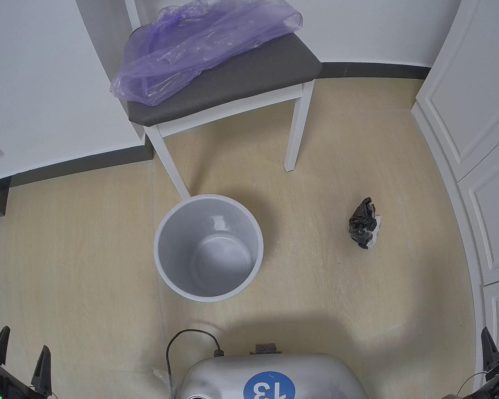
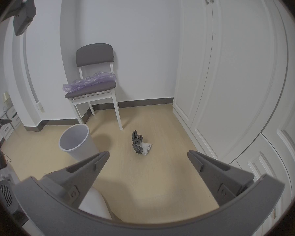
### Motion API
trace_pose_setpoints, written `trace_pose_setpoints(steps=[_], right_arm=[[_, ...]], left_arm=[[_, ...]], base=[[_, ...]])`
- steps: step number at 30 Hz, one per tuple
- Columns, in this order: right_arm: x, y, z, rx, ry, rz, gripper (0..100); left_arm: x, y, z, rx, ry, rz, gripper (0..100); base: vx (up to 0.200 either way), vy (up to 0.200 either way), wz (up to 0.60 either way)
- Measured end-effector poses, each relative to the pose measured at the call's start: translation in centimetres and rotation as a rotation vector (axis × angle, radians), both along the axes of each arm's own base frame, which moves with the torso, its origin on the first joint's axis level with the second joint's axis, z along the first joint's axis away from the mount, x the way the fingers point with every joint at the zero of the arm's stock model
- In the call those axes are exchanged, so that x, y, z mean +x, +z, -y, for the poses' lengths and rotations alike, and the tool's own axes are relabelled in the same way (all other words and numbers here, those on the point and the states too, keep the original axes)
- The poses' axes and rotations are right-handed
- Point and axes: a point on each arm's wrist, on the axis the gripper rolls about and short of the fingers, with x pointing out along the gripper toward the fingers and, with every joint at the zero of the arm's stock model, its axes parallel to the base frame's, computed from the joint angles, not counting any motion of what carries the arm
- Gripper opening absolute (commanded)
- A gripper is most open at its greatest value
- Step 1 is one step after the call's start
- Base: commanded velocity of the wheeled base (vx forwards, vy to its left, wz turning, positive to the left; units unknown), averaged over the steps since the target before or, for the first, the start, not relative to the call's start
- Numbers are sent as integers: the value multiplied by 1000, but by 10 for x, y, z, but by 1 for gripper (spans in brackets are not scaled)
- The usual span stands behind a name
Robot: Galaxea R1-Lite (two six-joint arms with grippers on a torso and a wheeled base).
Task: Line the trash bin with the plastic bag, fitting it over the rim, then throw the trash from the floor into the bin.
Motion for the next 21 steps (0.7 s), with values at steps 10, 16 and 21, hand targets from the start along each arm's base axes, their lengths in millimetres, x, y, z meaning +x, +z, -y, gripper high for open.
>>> trace_pose_setpoints(steps=[10,16,21], right_arm=[[0,0,0,-33,11,-2,100],[0,0,0,-18,-10,-4,100],[0,0,1,10,-32,-2,100]], left_arm=[[0,0,0,2,-3,0,100],[0,0,0,-8,3,-1,100],[0,0,0,-37,16,0,100]], base=[[0,0,0],[0,0,0],[0,0,0]])
